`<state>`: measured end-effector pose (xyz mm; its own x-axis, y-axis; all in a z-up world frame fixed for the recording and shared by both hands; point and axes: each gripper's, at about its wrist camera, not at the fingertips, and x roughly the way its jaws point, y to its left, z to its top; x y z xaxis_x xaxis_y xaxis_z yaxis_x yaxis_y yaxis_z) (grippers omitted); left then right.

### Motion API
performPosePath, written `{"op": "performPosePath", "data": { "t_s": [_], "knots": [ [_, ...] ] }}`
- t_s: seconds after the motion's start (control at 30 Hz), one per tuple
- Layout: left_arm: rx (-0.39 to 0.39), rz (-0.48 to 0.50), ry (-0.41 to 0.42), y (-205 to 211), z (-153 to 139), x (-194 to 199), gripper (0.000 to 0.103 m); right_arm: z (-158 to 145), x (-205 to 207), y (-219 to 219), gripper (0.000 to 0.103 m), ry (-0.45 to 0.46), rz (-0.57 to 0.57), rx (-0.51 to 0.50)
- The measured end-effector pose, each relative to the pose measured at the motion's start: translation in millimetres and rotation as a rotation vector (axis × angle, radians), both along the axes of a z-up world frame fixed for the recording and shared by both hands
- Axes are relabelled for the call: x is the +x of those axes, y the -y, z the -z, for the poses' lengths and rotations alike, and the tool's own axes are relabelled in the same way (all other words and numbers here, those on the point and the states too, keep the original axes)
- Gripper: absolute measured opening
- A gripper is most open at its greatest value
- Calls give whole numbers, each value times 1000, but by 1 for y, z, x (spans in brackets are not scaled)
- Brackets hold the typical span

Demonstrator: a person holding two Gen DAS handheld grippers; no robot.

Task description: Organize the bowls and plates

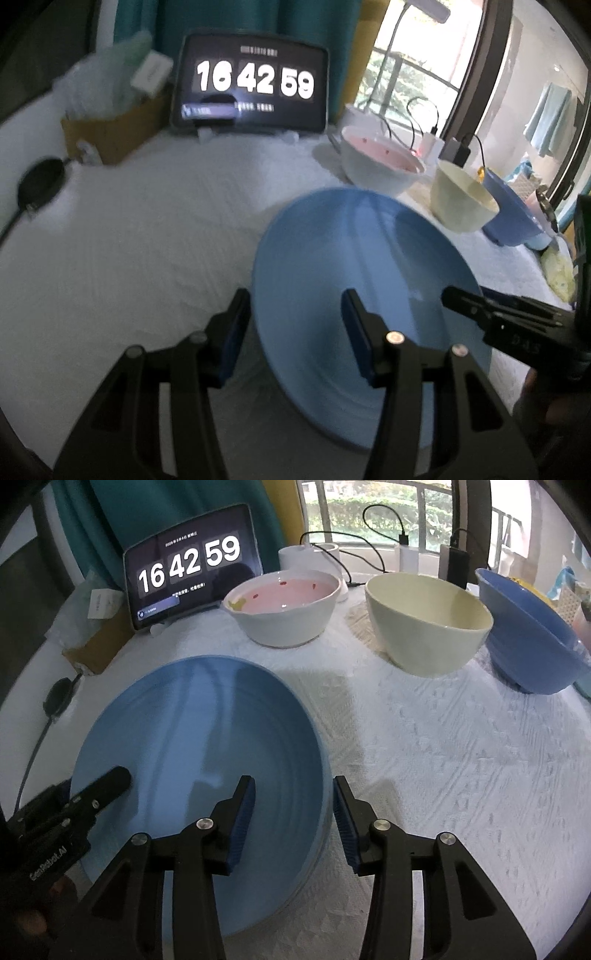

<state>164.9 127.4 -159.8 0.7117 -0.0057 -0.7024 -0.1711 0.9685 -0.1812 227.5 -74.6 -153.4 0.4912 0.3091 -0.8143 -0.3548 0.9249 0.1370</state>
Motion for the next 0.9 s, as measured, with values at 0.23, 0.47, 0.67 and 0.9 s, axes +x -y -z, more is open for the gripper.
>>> {"op": "performPosePath", "data": {
  "t_s": [0.23, 0.47, 0.67, 0.9],
  "knots": [
    [44, -48, 69, 2, -22, -7, 53, -9, -4, 17, 45, 12, 25, 19],
    [50, -32, 101, 17, -35, -15, 54, -18, -13, 37, 45, 36, 44, 38],
    [55, 7, 103, 39, -42, -16, 54, -22, -19, 58, 45, 49, 70, 54],
    [63, 53, 101, 70, -47, -15, 54, -25, -25, 89, 45, 62, 106, 74]
  ]
}}
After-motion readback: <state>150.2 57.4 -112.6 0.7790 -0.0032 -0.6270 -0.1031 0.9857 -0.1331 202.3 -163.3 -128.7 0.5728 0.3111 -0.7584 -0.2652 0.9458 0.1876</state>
